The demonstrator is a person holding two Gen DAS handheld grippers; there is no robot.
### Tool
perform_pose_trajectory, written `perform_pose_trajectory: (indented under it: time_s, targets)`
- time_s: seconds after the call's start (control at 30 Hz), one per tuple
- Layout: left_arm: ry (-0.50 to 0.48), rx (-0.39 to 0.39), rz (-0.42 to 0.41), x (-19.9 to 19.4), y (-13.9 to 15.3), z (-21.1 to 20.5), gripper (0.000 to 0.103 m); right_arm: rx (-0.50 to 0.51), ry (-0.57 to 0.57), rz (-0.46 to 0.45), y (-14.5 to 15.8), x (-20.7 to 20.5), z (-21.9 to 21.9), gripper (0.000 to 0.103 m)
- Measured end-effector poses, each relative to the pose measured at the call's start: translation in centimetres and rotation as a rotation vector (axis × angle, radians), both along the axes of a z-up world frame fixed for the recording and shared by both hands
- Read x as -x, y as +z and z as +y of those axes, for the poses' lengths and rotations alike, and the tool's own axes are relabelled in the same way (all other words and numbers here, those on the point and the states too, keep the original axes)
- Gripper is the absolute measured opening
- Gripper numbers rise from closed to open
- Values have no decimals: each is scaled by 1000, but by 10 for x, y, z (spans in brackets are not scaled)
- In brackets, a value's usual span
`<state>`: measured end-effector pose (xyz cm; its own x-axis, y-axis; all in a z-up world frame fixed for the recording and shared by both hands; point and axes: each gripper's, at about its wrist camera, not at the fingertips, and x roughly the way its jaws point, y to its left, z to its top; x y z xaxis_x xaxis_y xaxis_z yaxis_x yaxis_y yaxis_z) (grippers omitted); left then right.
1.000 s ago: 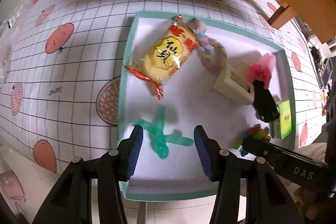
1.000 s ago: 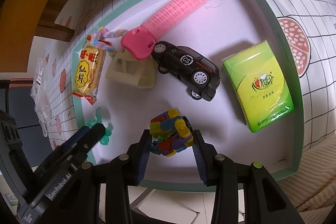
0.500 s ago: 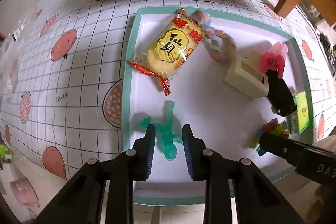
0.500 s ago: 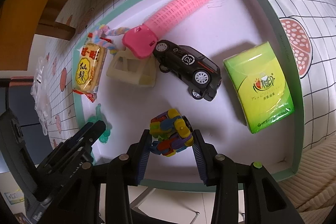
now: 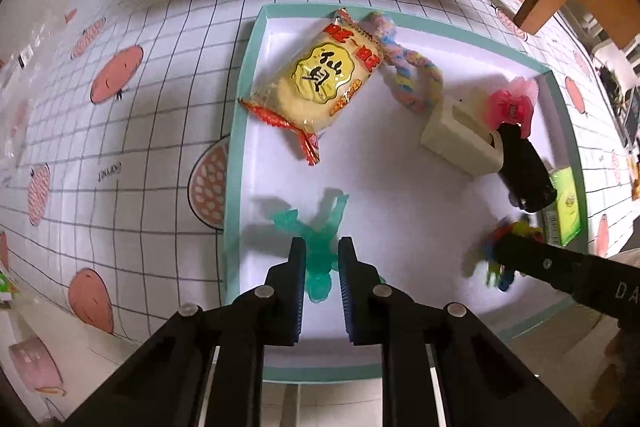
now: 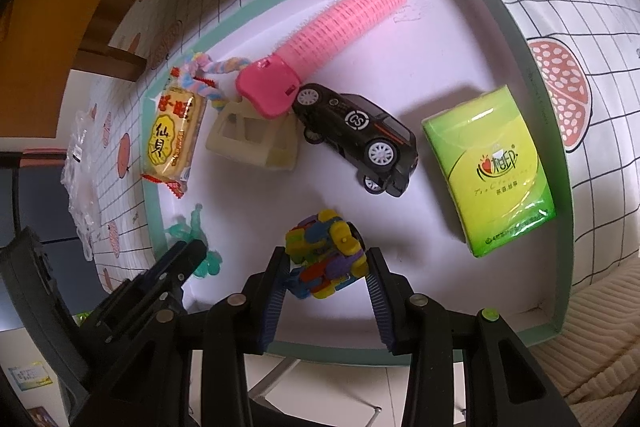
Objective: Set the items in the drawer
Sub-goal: 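Lift the cube and green figure toward the open drawer with both tools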
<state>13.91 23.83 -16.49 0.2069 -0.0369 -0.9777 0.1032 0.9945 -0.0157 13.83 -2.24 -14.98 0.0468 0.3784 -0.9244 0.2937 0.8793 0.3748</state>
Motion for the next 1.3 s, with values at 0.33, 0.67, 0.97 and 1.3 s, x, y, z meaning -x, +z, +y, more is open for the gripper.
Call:
perform_pose_trajectory:
  time_s: [0.33, 0.67, 0.97, 1.3]
  targets:
    - [2, 68, -35, 5, 27, 11, 16, -4, 1, -55, 14, -2, 4, 40]
    - [-45, 214, -235, 0, 130, 6, 16, 5, 32, -241, 89, -10, 3, 40]
    - [-148, 311, -560, -19, 274, -6, 17, -3, 72, -635, 255, -32, 9, 40]
    - [-124, 267, -636, -73, 316, 1, 17, 146, 35, -686, 312, -91, -1, 40]
